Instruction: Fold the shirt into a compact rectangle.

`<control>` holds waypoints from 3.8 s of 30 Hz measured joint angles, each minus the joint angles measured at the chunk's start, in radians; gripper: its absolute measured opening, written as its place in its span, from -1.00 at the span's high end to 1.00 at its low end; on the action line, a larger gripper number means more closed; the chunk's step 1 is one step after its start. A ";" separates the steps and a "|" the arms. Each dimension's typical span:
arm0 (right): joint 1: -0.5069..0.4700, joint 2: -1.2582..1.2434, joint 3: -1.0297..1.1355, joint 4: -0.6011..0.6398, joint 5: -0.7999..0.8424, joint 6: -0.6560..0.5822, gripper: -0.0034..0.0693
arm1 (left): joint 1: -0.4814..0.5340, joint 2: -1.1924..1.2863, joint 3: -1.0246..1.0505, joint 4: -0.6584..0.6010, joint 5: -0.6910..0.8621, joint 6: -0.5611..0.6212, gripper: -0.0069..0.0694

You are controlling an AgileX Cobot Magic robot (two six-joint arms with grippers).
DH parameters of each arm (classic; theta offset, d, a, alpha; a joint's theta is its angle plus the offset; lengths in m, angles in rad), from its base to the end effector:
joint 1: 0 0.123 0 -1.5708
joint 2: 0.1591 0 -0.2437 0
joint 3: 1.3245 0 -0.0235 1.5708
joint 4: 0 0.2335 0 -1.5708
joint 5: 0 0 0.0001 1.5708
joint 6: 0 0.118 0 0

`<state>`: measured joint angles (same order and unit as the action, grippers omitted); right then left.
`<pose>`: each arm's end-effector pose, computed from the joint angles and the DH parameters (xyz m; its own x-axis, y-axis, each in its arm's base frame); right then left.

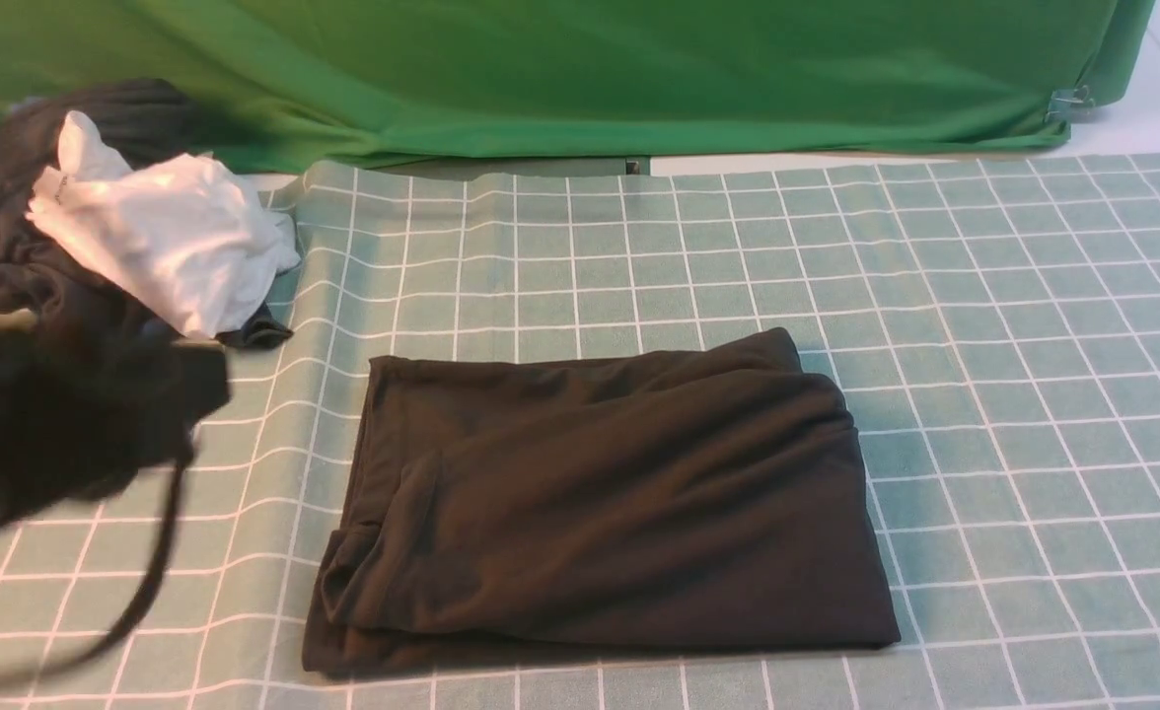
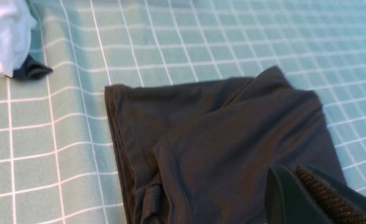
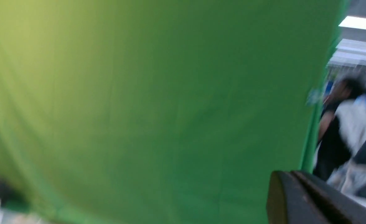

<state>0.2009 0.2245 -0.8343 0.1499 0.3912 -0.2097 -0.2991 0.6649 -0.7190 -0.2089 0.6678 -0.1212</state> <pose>0.0478 0.0166 0.4179 0.3158 -0.0079 -0.9488 -0.2305 0.9694 -0.0849 0.1523 -0.0628 0.3002 -0.5648 -0.1188 -0.8166 0.2497 0.9186 -0.3063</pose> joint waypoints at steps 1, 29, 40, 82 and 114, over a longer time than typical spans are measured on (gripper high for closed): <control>0.000 -0.034 0.027 -0.003 -0.024 0.002 0.87 | 0.000 -0.045 0.034 0.000 -0.017 0.000 0.80; -0.001 -0.229 0.279 -0.013 -0.189 0.056 0.57 | 0.000 -0.435 0.305 0.000 -0.188 -0.007 0.78; -0.001 -0.229 0.279 -0.016 -0.189 0.059 0.54 | 0.000 -0.435 0.305 0.009 -0.188 0.018 0.78; -0.001 -0.229 0.279 -0.016 -0.185 0.067 0.31 | 0.290 -0.665 0.723 0.183 -0.432 0.054 0.78; -0.196 -0.224 0.686 -0.020 -0.170 -0.100 0.26 | 0.290 -0.665 0.723 0.183 -0.428 0.059 0.78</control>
<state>0.0053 0.0003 -0.1488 0.1299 0.2208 -0.3101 -0.0096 0.0000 0.0043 -0.0258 0.2403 -0.0620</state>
